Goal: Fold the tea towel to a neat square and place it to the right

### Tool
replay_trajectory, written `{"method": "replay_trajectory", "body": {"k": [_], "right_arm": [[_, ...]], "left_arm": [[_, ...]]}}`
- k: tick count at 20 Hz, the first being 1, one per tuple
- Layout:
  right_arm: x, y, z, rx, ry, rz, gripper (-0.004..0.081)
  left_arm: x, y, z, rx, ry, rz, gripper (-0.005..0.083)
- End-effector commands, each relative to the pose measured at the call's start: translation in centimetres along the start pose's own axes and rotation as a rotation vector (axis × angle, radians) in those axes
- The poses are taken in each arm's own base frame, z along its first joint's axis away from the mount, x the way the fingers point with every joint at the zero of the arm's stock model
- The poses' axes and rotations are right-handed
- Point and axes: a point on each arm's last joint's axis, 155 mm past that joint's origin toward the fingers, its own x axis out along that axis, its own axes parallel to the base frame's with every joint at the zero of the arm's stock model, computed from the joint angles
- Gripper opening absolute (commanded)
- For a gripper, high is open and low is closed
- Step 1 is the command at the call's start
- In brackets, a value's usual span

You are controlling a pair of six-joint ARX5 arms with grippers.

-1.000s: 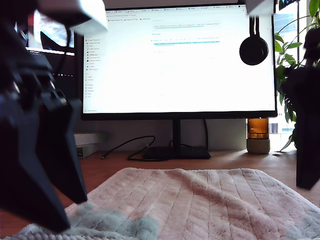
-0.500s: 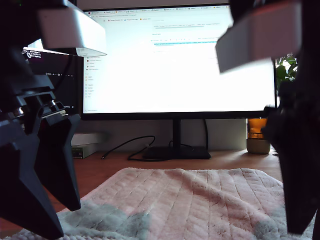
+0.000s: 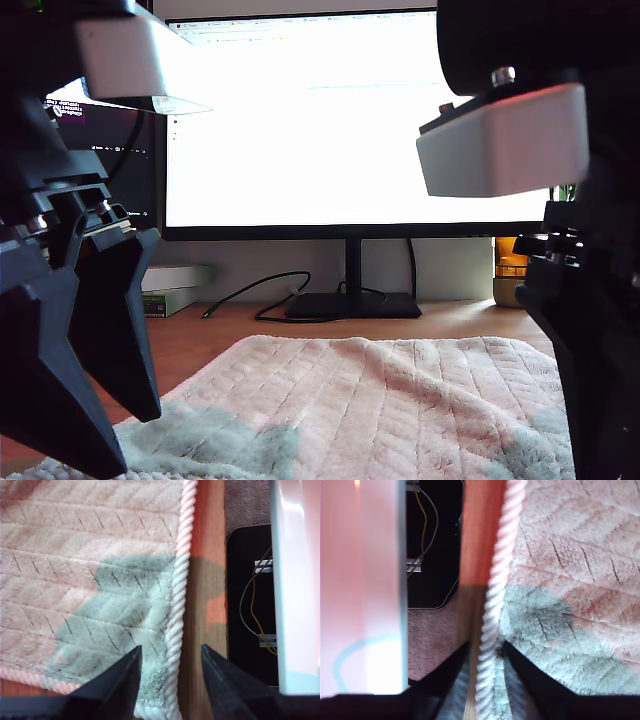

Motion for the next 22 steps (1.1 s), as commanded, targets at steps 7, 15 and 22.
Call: {"method": "replay_trajectory", "body": {"k": [7, 15, 22], "right_arm": [[1.5, 0.5, -0.7, 0.000, 0.033, 0.028, 0.0223], [1.7, 1.0, -1.2, -0.003, 0.056, 0.047, -0.0013], [1.6, 0.7, -2.1, -0.007, 0.098, 0.025, -0.0013]], "left_arm": [[0.5, -0.4, -0.7, 0.001, 0.017, -0.012, 0.0334], [0.5, 0.3, -0.6, -0.006, 0.005, 0.006, 0.0334], [1.0, 0.7, -0.1, 0.008, -0.031, -0.010, 0.0334]]}}
